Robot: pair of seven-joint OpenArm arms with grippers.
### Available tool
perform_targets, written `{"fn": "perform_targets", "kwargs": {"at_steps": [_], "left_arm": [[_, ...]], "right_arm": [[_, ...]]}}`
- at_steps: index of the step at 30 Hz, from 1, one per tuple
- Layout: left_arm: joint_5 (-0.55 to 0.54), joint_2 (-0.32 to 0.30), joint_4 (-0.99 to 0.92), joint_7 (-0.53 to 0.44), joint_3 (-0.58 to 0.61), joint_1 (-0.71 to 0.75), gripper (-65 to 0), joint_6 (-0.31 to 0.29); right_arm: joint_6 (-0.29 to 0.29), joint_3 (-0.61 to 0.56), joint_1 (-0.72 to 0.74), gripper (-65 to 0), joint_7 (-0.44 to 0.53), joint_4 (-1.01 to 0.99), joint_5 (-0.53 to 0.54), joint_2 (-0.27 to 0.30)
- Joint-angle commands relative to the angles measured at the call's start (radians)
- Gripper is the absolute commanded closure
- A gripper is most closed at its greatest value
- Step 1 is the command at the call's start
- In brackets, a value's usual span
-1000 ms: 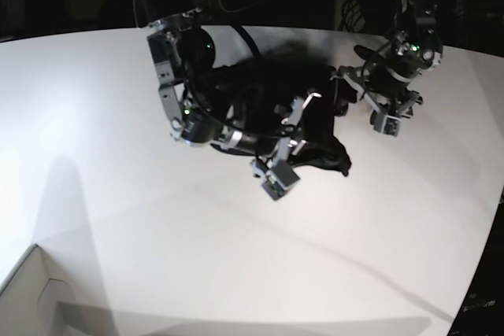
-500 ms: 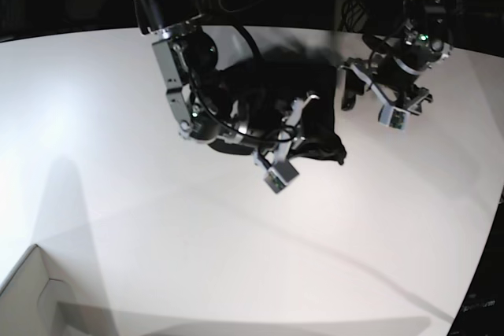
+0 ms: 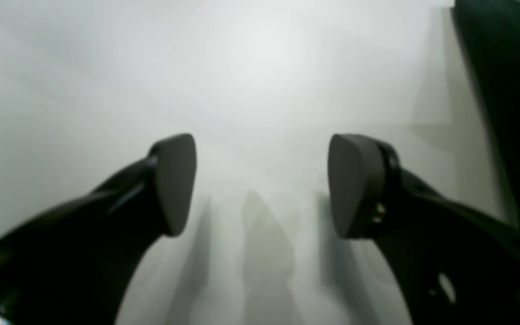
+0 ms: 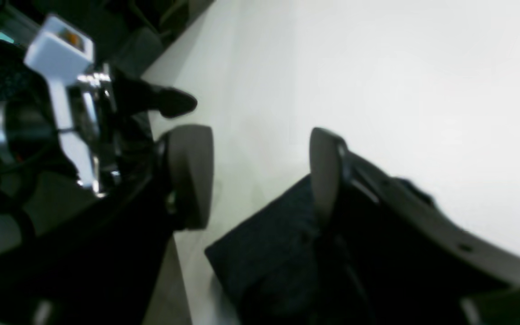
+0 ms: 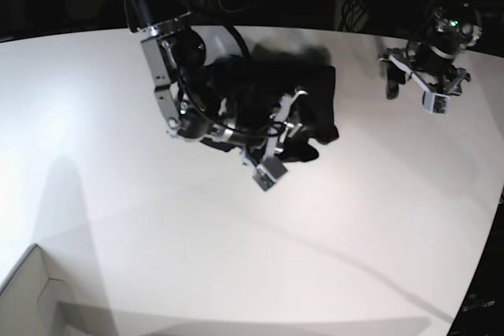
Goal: Layout the t-shirt on the table in an organized manner, then fold the t-shirt properly
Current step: 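Fold the held end with the right gripper over onto the folded stack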
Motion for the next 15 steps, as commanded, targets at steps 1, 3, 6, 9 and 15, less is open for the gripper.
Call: {"fn": "perform_targets", "kwargs": {"at_steps": [1,3,6,9,15], "left_arm": [[-0.012,-0.012,0.025,-0.022,-0.005,-0.007,-44.7,-0.004],[-0.014,-0.009,0.036,-0.022,-0.005,-0.008,-44.7,-0.004],[-0.014,-0.009,0.034,-0.022,0.003,-0.011,-44.7,-0.004],[-0.014,-0.009,0.034,-0.022,0.003,-0.022,-44.8,-0.004],[-0.014,-0.015,0.028,-0.022,-0.002,-0.027,-44.8,-0.004]], "right_arm": [[0.006,0.012,0.006,-36.0,0.027,0.044,0.03,0.01],[0.006,0.047,-0.024,-36.0,0.028,0.107,0.028,0.03],[0.006,0.088,-0.069,-36.0,0.034,0.19,0.027,0.079],[0.006,0.088,-0.103,-36.1,0.036,0.256,0.027,0.162],[0.006,0.09,-0.225,-36.2,0.14,0.375,0.027,0.286]]}}
